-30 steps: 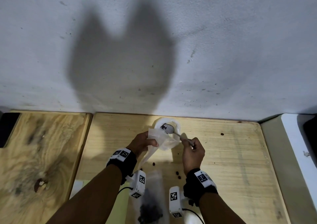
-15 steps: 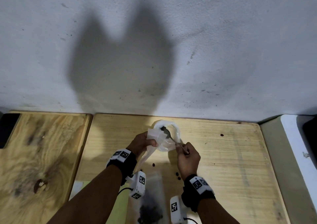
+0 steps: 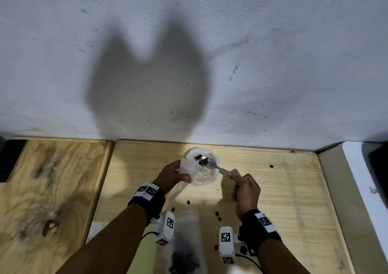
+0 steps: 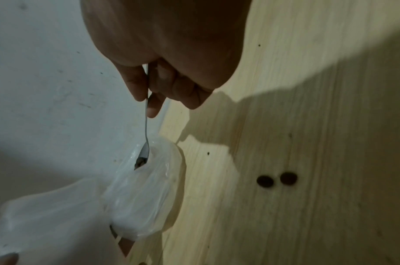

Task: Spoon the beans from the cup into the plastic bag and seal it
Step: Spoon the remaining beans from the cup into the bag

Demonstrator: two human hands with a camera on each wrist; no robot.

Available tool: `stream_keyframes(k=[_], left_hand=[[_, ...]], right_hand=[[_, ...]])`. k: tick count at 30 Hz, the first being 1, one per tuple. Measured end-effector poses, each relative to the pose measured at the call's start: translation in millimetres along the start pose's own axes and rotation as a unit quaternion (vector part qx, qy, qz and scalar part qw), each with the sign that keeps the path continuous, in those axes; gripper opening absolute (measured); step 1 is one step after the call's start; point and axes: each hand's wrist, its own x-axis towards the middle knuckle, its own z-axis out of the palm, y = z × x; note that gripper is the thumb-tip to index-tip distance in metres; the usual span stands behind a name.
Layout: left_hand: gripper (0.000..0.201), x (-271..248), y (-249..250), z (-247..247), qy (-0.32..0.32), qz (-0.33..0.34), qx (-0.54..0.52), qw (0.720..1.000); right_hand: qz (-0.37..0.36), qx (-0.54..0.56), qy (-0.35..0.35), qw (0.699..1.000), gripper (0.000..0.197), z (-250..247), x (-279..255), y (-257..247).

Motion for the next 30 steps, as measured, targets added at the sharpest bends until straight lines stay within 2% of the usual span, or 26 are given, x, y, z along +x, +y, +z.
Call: stream_keyframes(k=[4, 8, 10, 12, 14, 16, 19, 22, 26, 30], left_hand=[[0.084, -1, 0, 1, -0.002, 0.005, 0.037, 0.999], [0.077, -3, -1, 6, -0.005, 0.006, 0.062, 0.998], [0.076, -5, 0, 8, -0.008, 0.012, 0.058, 0.998], [0.073, -6, 0, 10, -0.008, 0.016, 0.058, 0.998], [0.071, -7, -1, 11, -0.005, 0.013, 0.062, 0.998], [0.075, -7, -5, 11, 0.0, 0.005, 0.05, 0.999], [0.082, -5, -11, 10, 0.007, -0.007, 0.03, 0.999], [0.082, -3, -14, 9, 0.006, -0.017, 0.025, 1.0], [0.08, 0, -15, 9, -0.002, -0.019, 0.035, 0.999], [0.084, 1, -13, 8, -0.004, -0.015, 0.032, 0.999]], right_hand=[[-0.055, 0.0, -0.031, 0.998, 0.045, -10, -5, -22], [-0.126, 0.003, -0.078, 0.989, 0.037, -15, -13, -47], [-0.178, -0.043, -0.127, 0.975, 0.033, -13, -19, -57], [-0.235, -0.119, -0.181, 0.948, 0.034, -8, -27, -64], [-0.263, -0.18, -0.206, 0.925, 0.036, -4, -32, -66], [-0.269, -0.174, -0.185, 0.929, 0.033, -3, -32, -65], [-0.261, -0.101, -0.09, 0.956, 0.035, -6, -25, -60], [-0.253, -0.144, 0.001, 0.957, 0.04, 1, -21, -48], [-0.261, -0.246, 0.029, 0.933, 0.04, 19, -21, -28], [-0.233, -0.234, 0.05, 0.943, 0.038, 29, -18, -19]])
